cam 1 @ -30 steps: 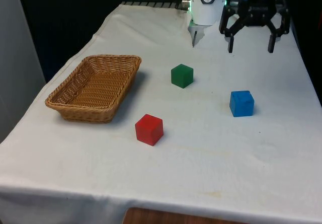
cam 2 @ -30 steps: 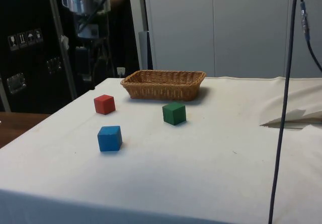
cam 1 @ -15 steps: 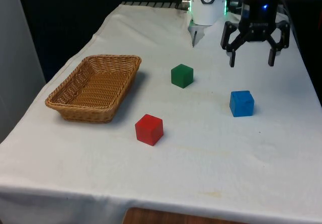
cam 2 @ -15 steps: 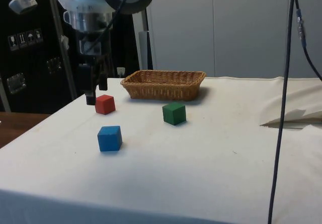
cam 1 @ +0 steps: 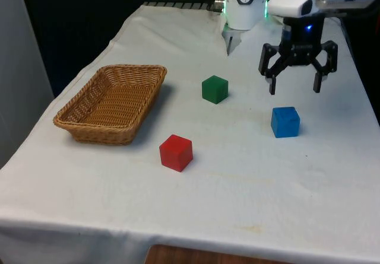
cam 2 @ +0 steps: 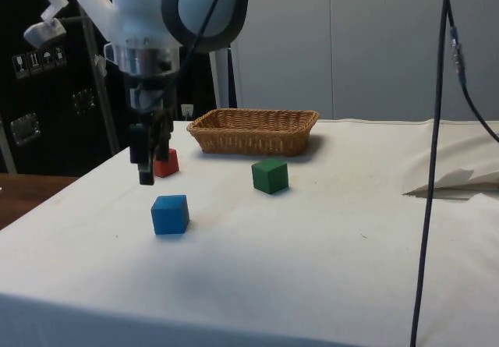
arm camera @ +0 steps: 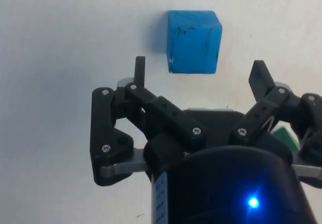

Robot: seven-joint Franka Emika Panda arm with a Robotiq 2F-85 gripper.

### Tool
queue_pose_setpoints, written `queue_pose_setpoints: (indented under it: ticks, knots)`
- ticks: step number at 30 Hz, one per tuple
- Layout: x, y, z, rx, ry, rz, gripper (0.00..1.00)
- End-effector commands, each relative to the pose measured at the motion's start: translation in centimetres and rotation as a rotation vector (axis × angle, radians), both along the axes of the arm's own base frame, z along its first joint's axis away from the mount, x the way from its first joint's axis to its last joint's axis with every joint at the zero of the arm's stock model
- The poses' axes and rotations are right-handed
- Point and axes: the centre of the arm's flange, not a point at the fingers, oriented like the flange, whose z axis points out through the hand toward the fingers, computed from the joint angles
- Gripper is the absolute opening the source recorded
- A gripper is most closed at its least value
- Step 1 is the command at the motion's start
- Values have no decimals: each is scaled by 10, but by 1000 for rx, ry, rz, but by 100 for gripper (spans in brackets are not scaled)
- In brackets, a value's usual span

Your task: Pick up the blue cube and place it into the basket.

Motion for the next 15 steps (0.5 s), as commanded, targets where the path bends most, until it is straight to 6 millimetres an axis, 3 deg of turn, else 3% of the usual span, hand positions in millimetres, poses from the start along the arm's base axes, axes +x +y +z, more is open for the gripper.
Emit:
queue_pose_setpoints:
  ticks: [1, 15]
  knots:
    - [0, -1, -3, 12, -3, 6, 100]
    - [1, -6, -31, 19, 9, 21, 100]
